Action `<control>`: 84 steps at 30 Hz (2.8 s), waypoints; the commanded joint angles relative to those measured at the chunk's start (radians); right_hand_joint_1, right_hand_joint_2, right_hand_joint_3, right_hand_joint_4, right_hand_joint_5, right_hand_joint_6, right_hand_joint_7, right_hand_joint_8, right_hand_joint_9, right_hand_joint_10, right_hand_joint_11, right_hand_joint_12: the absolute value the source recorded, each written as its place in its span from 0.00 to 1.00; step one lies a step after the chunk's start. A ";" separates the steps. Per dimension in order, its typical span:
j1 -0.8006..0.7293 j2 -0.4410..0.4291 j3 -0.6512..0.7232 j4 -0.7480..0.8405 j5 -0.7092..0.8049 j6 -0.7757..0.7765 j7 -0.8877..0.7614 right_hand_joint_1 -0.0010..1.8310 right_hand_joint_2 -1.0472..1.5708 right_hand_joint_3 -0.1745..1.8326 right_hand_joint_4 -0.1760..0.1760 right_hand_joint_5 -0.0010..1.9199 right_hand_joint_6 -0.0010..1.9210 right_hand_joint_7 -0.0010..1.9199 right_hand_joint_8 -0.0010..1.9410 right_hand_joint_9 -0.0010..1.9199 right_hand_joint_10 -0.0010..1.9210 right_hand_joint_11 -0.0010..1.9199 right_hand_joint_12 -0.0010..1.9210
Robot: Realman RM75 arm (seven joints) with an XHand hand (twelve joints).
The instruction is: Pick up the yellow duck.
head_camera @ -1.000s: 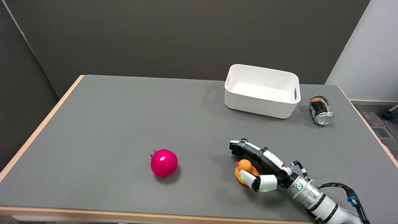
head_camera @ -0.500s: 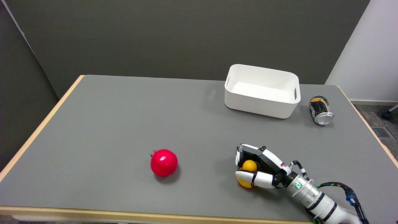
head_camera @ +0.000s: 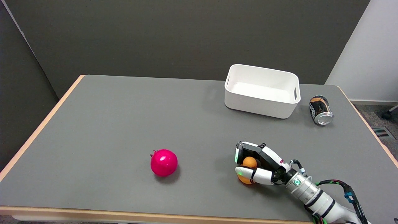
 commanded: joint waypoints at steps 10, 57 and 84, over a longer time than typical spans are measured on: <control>0.179 0.006 0.357 0.232 -0.110 -0.241 -0.179 0.70 0.89 0.15 0.17 0.23 0.90 0.33 0.76 0.32 0.93 0.16 0.98; 0.470 0.137 0.417 0.402 -0.162 -0.730 -0.426 0.72 0.88 0.12 0.00 0.25 0.87 0.41 0.74 0.31 0.83 0.21 0.98; 0.215 0.145 0.364 0.753 -0.163 -1.087 -0.767 0.45 0.64 0.60 0.45 0.04 0.17 0.05 0.15 0.01 0.32 0.00 0.57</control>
